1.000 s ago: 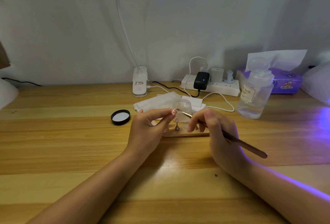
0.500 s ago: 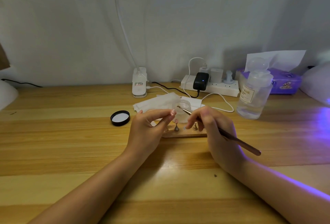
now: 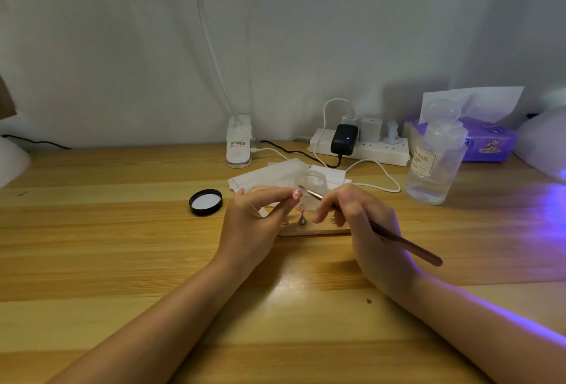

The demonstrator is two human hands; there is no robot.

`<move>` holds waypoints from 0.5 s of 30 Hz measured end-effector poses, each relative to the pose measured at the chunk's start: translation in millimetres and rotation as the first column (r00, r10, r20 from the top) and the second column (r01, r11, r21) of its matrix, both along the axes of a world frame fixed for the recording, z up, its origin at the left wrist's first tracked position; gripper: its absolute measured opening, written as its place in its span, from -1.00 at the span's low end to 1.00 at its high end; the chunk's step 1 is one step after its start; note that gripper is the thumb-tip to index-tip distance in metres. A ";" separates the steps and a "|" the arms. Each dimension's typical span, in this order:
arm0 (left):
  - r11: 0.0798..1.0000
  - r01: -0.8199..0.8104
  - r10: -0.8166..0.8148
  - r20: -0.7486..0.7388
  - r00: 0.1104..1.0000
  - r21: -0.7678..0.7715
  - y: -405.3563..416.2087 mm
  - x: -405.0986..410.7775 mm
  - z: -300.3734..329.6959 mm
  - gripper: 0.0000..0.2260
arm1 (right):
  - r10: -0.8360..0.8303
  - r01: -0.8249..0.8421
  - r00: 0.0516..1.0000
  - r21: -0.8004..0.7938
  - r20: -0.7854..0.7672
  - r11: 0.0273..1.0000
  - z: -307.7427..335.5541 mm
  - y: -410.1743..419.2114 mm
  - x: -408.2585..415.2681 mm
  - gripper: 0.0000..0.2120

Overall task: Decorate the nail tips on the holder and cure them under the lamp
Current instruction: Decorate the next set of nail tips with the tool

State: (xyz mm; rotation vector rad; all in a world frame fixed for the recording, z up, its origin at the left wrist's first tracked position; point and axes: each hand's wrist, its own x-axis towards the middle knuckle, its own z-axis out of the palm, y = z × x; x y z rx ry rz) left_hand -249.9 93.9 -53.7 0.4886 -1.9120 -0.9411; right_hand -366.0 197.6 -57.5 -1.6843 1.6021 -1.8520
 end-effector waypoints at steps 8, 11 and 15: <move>1.000 -0.014 0.014 -0.007 1.000 -0.027 -0.4 -0.8 -1.4 -0.82 | 0.057 -0.053 0.998 -0.116 0.029 0.992 -0.5 2.3 0.3 -0.63; 0.998 -0.028 0.029 0.004 1.000 -0.063 -0.3 -0.5 -1.6 -0.76 | -0.028 0.027 1.000 -0.069 -0.006 0.997 -0.6 -0.8 -0.4 -0.66; 0.996 -0.043 0.045 0.017 0.999 -0.075 -1.5 -0.6 -4.1 -0.76 | 0.039 -0.039 0.999 -0.040 0.001 0.998 -3.2 -1.3 1.7 -0.67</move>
